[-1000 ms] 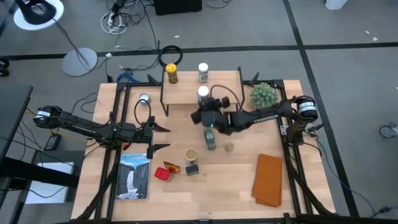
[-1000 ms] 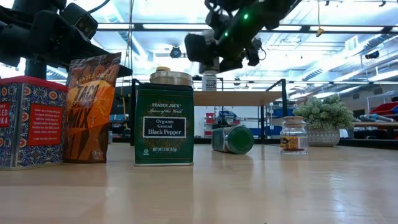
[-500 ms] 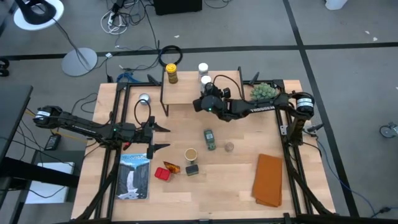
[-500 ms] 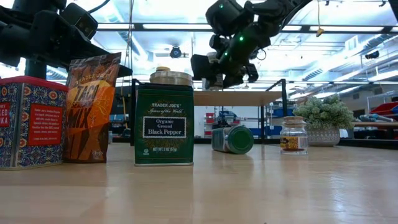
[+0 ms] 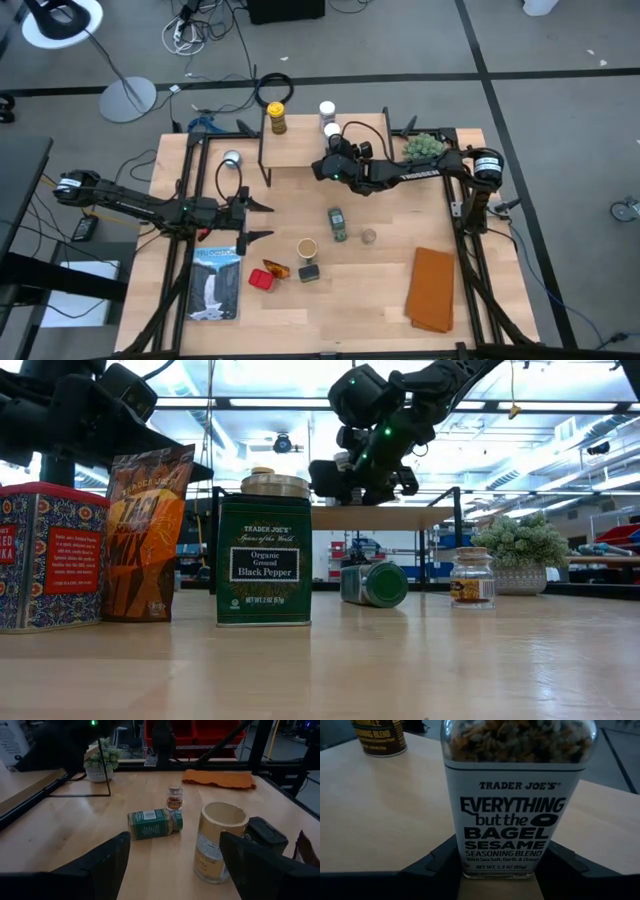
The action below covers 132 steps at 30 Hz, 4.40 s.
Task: Shelf spices
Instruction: Put the white bottle seasoning on the shelf, then put the gold bottle seasoning on the shelf
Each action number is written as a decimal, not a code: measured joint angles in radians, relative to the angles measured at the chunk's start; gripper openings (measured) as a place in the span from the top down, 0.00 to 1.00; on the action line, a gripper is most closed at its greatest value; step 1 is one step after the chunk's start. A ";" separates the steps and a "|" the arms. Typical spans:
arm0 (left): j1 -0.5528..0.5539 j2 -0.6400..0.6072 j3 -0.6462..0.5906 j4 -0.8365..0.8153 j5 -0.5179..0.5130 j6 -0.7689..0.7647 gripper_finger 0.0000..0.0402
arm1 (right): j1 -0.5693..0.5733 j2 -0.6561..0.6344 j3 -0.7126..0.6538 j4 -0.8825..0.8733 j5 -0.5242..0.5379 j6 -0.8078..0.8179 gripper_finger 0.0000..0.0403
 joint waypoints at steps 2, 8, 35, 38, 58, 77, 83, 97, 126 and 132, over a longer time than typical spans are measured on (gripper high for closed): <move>0.000 0.000 0.000 0.001 0.000 0.000 0.22 | -0.002 0.000 0.000 -0.003 0.005 0.009 0.49; 0.000 0.000 0.000 0.010 0.000 0.000 0.22 | -0.003 0.002 0.000 -0.003 0.012 0.035 0.47; 0.000 0.000 0.000 0.009 0.000 0.000 0.22 | 0.015 0.002 -0.002 0.042 0.039 -0.013 0.12; 0.000 0.000 0.000 0.008 0.000 0.000 0.22 | 0.030 0.001 -0.002 0.082 0.039 -0.072 0.08; 0.000 0.000 0.000 0.009 0.000 0.000 0.22 | 0.126 -0.166 -0.002 0.178 0.148 -0.300 0.03; 0.000 0.000 0.000 0.007 0.000 0.000 0.22 | 0.277 -0.141 -0.002 0.045 -0.069 -0.185 0.03; 0.000 -0.001 0.000 0.015 0.000 0.000 0.22 | 0.237 -0.025 -0.002 0.192 -0.066 -0.262 0.04; 0.000 0.000 0.000 0.015 0.000 0.000 0.22 | 0.101 0.019 -0.002 0.292 -0.062 -0.334 0.04; 0.000 0.000 0.000 0.011 0.000 0.000 0.22 | 0.194 -0.021 -0.002 0.315 -0.018 -0.307 0.04; 0.000 0.000 0.000 0.008 0.000 0.000 0.22 | 0.327 -0.076 -0.001 0.272 -0.062 -0.302 0.04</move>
